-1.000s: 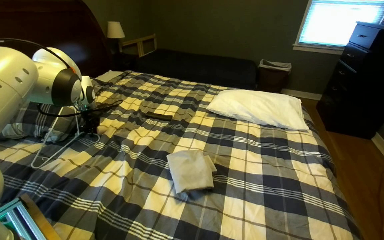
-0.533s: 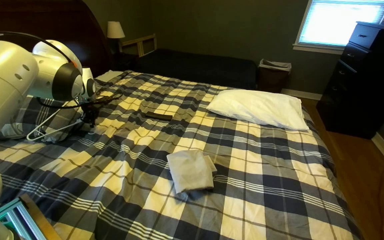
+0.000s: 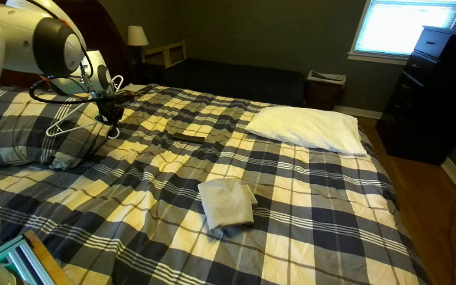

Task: Put the hanger on the grey thing

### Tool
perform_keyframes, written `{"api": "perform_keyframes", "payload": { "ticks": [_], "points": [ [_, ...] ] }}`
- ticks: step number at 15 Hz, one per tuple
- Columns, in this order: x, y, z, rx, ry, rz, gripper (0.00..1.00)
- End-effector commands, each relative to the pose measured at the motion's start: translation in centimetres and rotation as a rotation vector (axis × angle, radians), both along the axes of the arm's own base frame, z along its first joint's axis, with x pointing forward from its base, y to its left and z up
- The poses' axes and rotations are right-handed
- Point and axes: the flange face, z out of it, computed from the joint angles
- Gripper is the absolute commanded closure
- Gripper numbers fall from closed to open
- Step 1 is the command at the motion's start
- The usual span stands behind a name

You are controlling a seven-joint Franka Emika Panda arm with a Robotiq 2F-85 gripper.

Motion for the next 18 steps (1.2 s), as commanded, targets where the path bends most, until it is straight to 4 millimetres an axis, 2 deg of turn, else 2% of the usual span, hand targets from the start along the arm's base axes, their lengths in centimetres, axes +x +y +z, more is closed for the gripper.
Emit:
{"api": "perform_keyframes", "payload": {
  "ticks": [1,2,3,4,10,14,15,18],
  "points": [
    [-0.1,-0.4,0.3,-0.007,0.000,-0.010,0.92],
    [-0.2,-0.6,0.3,-0.011,0.002,-0.016,0.98],
    [-0.2,-1.8,0.8,0.005,0.006,-0.055,0.98],
    [-0.7,-3.6,1.5,-0.008,0.038,-0.117,0.98],
    [-4.0,-11.8,1.7,0.014,0.241,-0.391,0.98],
    [-6.7,-17.3,2.6,-0.020,0.244,-0.616,0.98],
    [-4.2,-14.6,1.4,-0.016,0.260,-0.516,0.92],
    [-5.7,-16.7,2.3,-0.034,0.248,-0.581,0.92]
  ]
}}
